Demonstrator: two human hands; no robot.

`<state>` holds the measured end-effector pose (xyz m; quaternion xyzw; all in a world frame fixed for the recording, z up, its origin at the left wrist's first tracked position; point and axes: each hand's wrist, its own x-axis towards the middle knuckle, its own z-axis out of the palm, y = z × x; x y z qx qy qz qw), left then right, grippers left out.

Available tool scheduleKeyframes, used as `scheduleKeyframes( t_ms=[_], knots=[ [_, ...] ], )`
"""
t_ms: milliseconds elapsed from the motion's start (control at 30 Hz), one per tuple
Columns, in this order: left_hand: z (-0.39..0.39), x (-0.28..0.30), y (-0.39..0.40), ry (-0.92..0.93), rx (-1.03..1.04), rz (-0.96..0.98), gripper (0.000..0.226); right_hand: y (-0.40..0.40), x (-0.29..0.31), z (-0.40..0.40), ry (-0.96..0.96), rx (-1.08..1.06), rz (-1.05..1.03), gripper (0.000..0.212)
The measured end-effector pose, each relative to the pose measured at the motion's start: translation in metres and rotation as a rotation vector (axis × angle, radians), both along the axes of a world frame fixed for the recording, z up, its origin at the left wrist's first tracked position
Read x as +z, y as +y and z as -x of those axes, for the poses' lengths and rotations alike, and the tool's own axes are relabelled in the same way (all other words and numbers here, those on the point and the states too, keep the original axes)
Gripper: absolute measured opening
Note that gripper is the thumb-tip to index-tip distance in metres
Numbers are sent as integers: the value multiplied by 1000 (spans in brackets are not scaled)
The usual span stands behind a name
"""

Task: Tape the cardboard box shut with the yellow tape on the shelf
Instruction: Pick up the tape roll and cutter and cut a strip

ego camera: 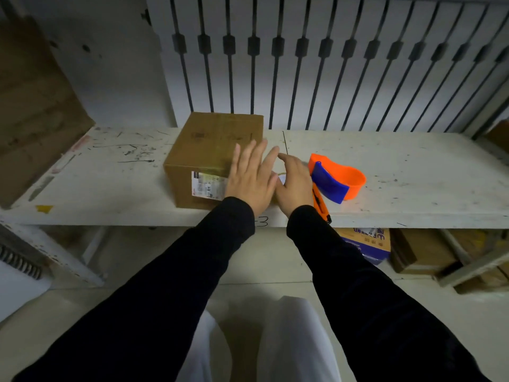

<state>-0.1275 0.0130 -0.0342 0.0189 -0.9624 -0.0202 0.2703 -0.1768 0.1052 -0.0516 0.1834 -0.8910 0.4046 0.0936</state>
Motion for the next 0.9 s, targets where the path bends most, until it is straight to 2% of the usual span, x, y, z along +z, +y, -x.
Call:
scheduleKeyframes(
  t_ms=[267, 500, 633, 700, 833, 900],
  knots=[
    [34, -23, 51, -157, -132, -112, 49, 45, -21, 24, -27, -124, -24, 38],
    [57, -48, 71, -330, -36, -199, 36, 70, -39, 41, -78, -173, -81, 38],
    [65, -52, 69, -390, 41, -206, 37, 69, -36, 39, -81, -151, -106, 39],
    [78, -68, 82, -447, 71, -262, 34, 82, -50, 51, -125, -175, -123, 39],
    [78, -68, 82, -448, 87, -415, 43, 84, -49, 50, -122, -176, -111, 38],
    [79, -67, 79, -467, 96, -428, 44, 84, -47, 52, -118, -175, -79, 38]
  ],
)
